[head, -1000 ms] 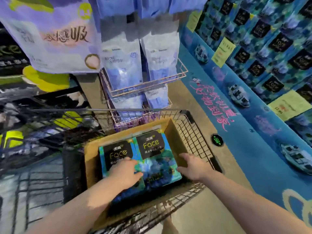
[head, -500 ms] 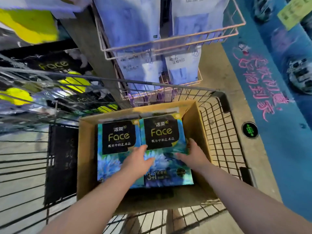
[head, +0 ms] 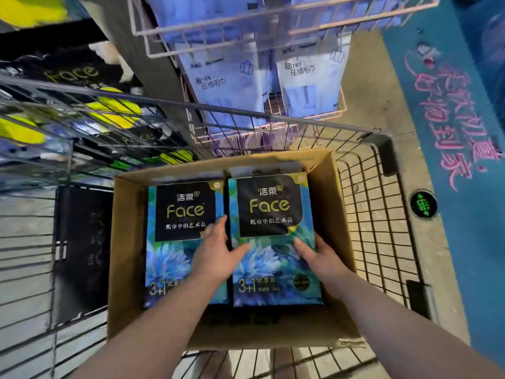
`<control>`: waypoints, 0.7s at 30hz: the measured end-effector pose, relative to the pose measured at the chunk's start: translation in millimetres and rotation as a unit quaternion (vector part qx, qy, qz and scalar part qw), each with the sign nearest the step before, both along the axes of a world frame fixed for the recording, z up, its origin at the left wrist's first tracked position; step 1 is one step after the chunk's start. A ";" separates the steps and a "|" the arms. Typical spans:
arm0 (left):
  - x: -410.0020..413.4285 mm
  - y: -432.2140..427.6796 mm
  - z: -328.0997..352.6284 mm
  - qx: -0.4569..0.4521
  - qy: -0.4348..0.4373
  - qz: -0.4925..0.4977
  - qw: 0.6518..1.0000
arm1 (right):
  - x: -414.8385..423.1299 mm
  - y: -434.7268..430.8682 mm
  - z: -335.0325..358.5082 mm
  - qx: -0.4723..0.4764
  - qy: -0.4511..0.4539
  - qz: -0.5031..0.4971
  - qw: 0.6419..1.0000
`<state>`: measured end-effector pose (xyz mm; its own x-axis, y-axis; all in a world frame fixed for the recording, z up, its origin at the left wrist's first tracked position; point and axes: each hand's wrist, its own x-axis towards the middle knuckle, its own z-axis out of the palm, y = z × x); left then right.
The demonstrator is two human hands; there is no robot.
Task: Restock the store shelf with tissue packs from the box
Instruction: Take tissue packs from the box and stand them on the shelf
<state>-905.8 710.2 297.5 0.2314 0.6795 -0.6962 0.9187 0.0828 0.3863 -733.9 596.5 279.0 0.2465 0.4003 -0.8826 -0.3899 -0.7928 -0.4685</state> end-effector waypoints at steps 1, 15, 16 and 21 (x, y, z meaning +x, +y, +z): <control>1.3 -0.5 0.3 0.000 0.011 -0.014 1.000 | 0.8 -0.8 0.0 0.004 0.012 -0.011 1.000; 0.3 -16.5 30.5 -0.095 -0.118 0.152 0.977 | -1.8 -5.4 35.4 0.065 0.044 -0.028 0.996; -1.0 -17.3 37.4 -0.105 -0.134 0.169 0.971 | -1.5 -3.3 44.3 0.074 0.038 -0.018 0.996; -9.6 -19.8 75.1 -0.085 -0.181 0.227 0.953 | -1.6 9.3 88.6 0.115 0.008 0.023 0.993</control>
